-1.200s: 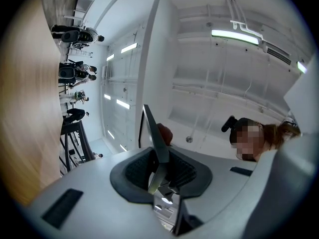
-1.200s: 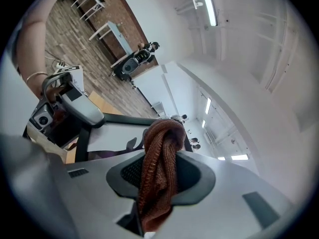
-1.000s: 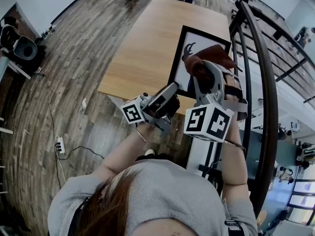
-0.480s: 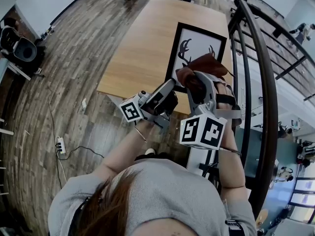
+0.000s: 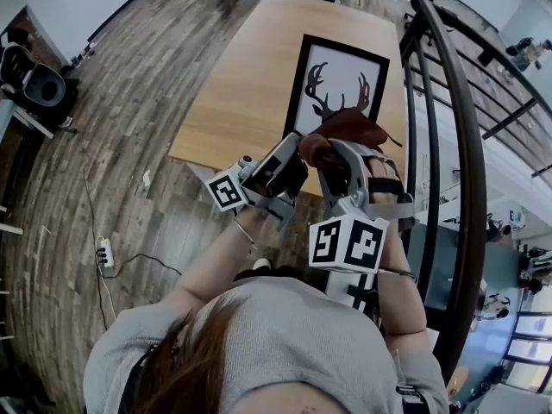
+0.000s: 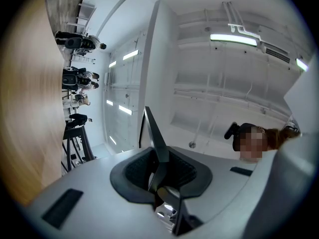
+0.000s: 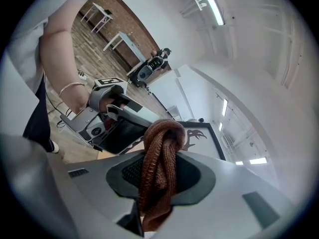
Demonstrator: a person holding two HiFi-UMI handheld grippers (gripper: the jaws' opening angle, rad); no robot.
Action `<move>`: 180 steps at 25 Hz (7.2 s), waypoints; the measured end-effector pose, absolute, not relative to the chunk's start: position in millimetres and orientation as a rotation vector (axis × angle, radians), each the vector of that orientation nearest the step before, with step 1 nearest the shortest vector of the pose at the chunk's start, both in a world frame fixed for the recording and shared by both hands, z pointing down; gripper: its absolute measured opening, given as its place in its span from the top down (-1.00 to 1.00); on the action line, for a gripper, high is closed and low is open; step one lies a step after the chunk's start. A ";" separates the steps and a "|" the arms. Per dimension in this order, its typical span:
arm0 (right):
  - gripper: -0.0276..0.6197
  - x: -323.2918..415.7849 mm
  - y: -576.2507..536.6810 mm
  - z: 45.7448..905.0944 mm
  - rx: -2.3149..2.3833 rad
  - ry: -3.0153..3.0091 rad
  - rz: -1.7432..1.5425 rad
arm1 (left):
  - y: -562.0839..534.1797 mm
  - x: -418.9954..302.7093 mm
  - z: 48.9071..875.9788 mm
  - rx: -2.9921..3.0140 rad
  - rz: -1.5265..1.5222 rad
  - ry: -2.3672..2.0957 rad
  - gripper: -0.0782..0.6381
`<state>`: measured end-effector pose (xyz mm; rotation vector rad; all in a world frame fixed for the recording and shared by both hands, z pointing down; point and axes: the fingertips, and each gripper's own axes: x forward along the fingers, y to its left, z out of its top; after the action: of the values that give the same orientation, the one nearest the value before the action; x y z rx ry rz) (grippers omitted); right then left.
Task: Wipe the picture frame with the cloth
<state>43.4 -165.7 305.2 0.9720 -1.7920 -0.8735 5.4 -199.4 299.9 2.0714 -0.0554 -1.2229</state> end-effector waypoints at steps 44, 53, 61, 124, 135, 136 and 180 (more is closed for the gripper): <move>0.50 139.8 -273.3 175.2 1.317 -1.497 -1.088 | -187.1 16.7 301.5 2.012 -1.244 0.013 0.58; 0.50 131.4 -271.3 185.1 1.272 -1.545 -1.070 | -188.4 12.6 296.3 2.048 -1.233 0.021 0.58; 0.50 126.3 -259.5 198.1 1.231 -1.580 -1.039 | -187.9 11.5 297.7 2.042 -1.234 0.017 0.58; 0.50 85.4 -155.0 332.4 0.983 -1.803 -0.756 | -203.9 -14.4 320.0 1.974 -1.235 -0.130 0.58; 0.50 106.4 -147.5 329.8 1.230 -1.961 -0.624 | -204.6 -10.2 355.4 1.911 -1.185 -0.199 0.58; 0.50 108.1 -148.5 325.6 1.264 -1.984 -0.614 | -204.3 -8.9 361.2 1.903 -1.175 -0.206 0.58; 0.50 130.1 -196.8 376.4 1.594 -2.256 -0.242 | -191.6 -15.3 619.1 1.466 -0.923 -0.463 0.58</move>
<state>130.1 -196.8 376.4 1.5942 -2.2562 -0.2421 -15.3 -191.6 619.1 1.4662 -0.4633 -0.9234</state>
